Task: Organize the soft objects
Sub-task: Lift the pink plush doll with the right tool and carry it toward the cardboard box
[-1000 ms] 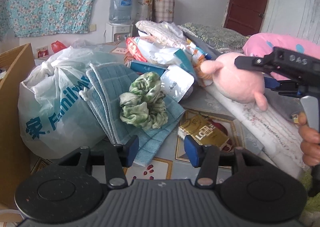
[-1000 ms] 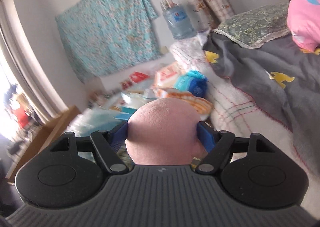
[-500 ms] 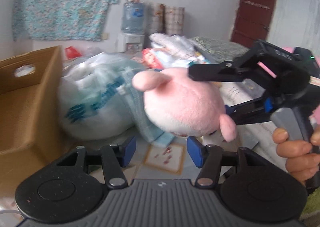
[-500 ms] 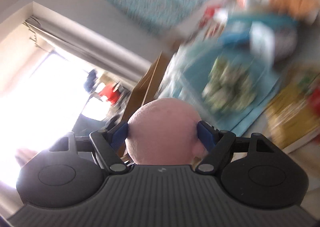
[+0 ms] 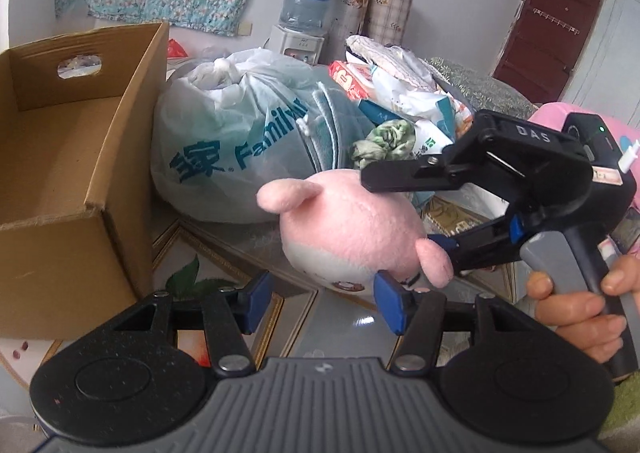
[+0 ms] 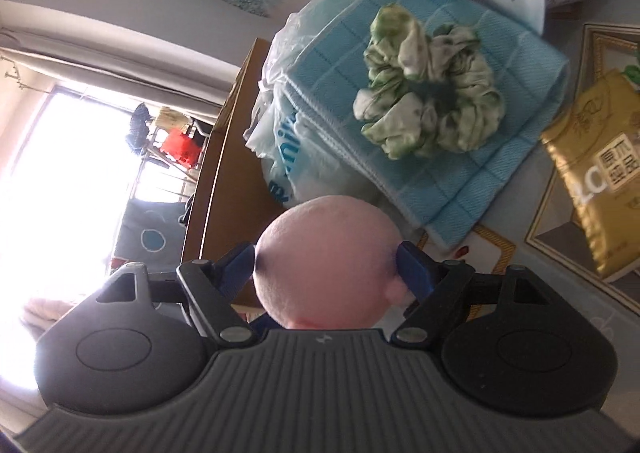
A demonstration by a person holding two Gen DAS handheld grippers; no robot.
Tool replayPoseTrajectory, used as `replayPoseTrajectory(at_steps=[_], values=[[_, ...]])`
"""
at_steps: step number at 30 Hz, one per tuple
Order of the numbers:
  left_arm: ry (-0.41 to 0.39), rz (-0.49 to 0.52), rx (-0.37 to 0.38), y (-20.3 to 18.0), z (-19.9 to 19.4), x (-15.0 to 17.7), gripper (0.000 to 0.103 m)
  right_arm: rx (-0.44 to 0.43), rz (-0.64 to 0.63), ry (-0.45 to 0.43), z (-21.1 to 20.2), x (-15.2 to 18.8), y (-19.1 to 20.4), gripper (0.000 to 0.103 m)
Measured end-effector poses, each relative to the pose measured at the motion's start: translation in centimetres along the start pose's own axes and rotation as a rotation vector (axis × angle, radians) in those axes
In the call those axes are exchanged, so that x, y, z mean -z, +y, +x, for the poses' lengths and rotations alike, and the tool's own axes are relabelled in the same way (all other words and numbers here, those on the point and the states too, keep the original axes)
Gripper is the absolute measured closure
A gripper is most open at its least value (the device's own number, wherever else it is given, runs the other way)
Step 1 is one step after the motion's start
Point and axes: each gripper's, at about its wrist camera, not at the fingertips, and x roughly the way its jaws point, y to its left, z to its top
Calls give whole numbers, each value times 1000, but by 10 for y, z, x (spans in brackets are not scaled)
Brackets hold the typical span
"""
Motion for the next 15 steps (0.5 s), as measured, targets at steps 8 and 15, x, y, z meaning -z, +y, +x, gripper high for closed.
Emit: replayPoseTrajectory(at_steps=[8, 15], values=[[-2, 0, 27, -4, 14, -10, 45, 55, -57, -112, -27, -8, 7, 18], [-19, 14, 52, -17, 27, -18, 42, 183, -205, -286, -60, -8, 25, 18]])
